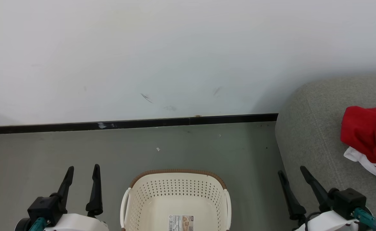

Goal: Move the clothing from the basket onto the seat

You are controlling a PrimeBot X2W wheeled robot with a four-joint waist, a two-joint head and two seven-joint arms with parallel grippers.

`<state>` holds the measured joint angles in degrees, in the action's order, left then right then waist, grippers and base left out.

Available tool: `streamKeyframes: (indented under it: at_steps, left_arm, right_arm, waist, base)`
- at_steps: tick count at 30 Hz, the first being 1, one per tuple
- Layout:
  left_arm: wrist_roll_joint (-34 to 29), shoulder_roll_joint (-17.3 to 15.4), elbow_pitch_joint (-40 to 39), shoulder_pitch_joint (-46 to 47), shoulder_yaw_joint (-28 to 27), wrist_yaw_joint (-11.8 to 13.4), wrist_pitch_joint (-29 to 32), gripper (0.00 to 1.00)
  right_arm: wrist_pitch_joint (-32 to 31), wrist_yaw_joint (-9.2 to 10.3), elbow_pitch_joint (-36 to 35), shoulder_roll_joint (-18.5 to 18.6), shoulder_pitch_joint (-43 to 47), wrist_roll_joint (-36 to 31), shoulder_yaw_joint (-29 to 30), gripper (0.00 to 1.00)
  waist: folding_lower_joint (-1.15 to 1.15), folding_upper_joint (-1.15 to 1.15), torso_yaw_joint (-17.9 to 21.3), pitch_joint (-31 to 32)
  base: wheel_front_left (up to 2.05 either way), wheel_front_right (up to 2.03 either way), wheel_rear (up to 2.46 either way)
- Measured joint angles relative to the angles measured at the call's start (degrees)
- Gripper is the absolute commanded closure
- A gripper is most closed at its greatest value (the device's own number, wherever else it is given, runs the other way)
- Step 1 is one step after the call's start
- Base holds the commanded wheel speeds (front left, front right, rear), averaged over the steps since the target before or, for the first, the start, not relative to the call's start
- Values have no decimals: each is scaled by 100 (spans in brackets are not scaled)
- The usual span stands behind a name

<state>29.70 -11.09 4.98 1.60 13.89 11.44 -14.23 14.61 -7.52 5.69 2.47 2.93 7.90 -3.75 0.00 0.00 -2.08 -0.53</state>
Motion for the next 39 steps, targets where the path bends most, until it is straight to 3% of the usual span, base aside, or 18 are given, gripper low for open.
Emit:
streamKeyframes:
  at_steps: [19, 20, 27, 39]
  left_arm:
    - [-73, 0, 43, -2, 80, -9, 0, 0]
    - [-87, 3, 57, -2, 88, -43, 3, 100]
    - [-31, 219, 363, -190, 191, -51, 13, 100]
    - [782, 263, 353, -198, -3, -210, 220, 100]
  right_arm:
    - [0, 0, -156, -2, 43, 60, -29, 0]
    - [0, 0, -140, -4, 44, 59, -32, 100]
    - [-7, 0, 165, -59, 247, 75, -100, 100]
    - [-7, 0, -24, -59, 391, 1027, -227, 100]
  waist:
    - [0, 0, -36, 12]
    - [0, 0, -41, 10]
    - [0, 0, -38, 9]
    - [0, 0, -10, 5]
  base:
    - [0, 0, 0]
    - [0, 0, 0]
    - [0, 0, 0]
    - [0, 0, 0]
